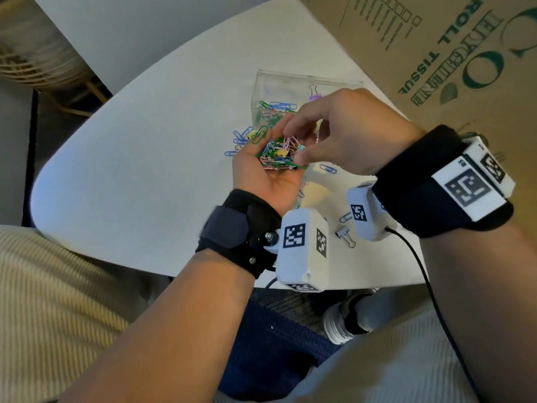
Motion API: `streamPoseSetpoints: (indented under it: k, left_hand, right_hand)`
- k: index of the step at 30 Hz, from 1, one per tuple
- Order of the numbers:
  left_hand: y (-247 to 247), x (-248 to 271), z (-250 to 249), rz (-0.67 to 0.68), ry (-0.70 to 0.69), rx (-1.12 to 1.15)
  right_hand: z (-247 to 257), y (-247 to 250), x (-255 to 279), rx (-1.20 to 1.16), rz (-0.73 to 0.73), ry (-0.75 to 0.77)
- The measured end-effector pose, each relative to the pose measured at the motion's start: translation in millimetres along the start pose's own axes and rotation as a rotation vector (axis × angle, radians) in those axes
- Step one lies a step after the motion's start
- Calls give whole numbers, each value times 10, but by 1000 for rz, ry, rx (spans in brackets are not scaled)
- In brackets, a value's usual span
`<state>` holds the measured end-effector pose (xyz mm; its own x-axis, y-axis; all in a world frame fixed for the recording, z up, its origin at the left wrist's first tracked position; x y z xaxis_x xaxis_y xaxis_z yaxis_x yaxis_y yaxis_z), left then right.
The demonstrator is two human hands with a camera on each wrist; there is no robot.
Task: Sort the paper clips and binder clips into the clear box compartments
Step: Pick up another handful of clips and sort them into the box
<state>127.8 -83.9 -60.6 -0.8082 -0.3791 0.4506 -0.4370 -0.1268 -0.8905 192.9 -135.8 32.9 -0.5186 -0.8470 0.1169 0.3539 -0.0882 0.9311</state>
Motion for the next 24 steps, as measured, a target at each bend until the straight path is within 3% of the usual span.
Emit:
streamPoseSetpoints:
  k: [5,8,13,16,18,21,24]
  left_hand:
    - [-23,-5,-17,-2,-3,-13]
    - [-33,-34,-86,-12,-12,0]
    - [-42,-33,-106,-2,35,31]
    - [-10,-28,-38,-15,63,20]
    - [0,-23,6,-23,79,9]
    - [-10,-28,23,-25,83,9]
    - [-26,-47,4,-16,70,23]
  right_hand:
    - [-13,-18,-4,-39,-28,-5]
    - [-126,88,25,-207,-52,-45]
    - [-624,365,97,-439,-247,-262]
    - [-900,382,97,-403,-377,-398]
    - [-958,324,65,-300,-366,-421]
    - [-897,261,27,-160,-304,-378]
    - [-708,320,25,-163,-294,-298]
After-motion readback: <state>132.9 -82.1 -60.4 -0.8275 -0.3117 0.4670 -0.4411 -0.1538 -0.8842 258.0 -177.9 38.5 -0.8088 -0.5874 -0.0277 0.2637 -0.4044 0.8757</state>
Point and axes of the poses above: each hand's wrist, its own x-axis away from the middle knuckle, its own y-axis out of the back of the hand, z = x × y, the point moved 8 cm from there along -x, towards the middle knuckle, and after that the axes turned 13 degrees about x, right-handed, at the moved point
